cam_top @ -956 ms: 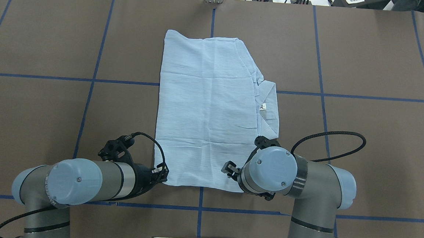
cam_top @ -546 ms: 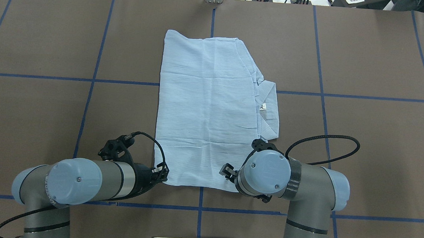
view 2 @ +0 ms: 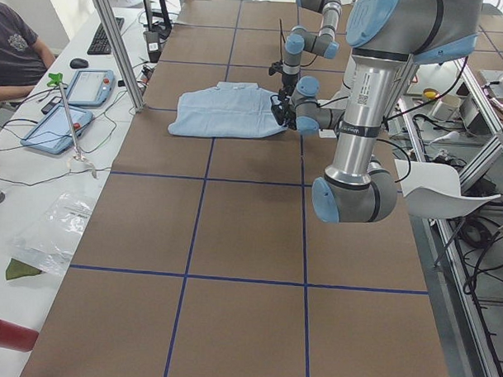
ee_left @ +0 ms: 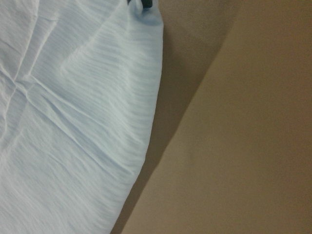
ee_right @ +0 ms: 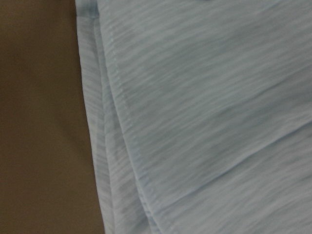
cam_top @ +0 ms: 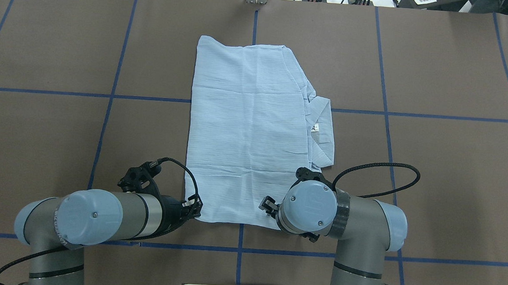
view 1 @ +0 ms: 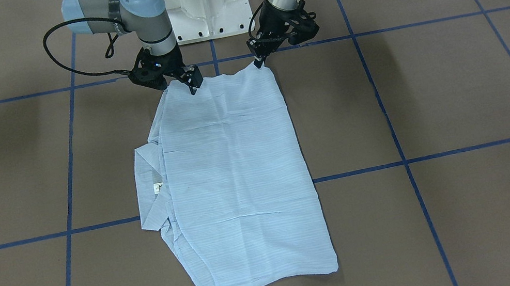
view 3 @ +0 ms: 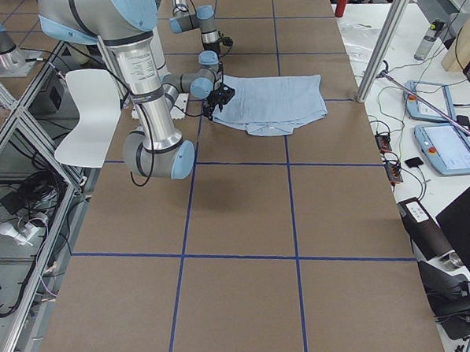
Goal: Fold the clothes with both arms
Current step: 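Grasp the near edge of the shirt with both grippers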
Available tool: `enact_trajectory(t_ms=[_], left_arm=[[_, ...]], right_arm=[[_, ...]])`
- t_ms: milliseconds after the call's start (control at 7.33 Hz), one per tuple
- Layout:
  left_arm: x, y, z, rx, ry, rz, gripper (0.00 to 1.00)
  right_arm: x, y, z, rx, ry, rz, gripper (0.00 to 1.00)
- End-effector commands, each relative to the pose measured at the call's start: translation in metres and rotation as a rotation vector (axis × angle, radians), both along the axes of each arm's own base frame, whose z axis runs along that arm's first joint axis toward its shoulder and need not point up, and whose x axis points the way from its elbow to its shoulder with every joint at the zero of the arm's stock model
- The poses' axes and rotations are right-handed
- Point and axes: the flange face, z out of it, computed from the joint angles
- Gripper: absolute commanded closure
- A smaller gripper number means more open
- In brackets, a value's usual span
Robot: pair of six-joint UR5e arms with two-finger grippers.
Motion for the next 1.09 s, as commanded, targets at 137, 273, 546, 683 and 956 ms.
enact_trajectory(t_ms=[137, 273, 546, 683, 956], left_arm=[[0.0001, -0.0001, 0.0002, 0.000, -0.001, 0.000, 1.00], [0.0001, 0.0000, 0.0002, -0.001, 0.000, 0.001, 1.00], [-0.0003, -0.0009, 0.0002, 0.000, -0.001, -0.002, 1.00], [-0.0003, -0.0009, 0.0002, 0.000, -0.001, -0.002, 1.00], [-0.0007, -0.0017, 0.0002, 0.000, -0.001, -0.003, 1.00]], right_arm=[[0.0025, 0.0013, 0.0062, -0.003, 0.009, -0.002, 0.00], [0.0011, 0.0037, 0.0053, -0.002, 0.008, -0.005, 0.00], [0.0022, 0.0031, 0.0039, -0.001, 0.005, -0.004, 0.02], [0.0022, 0.0032, 0.0039, -0.002, 0.005, -0.005, 0.17], [0.0018, 0.0041, 0.0041, -0.003, 0.006, -0.006, 0.29]])
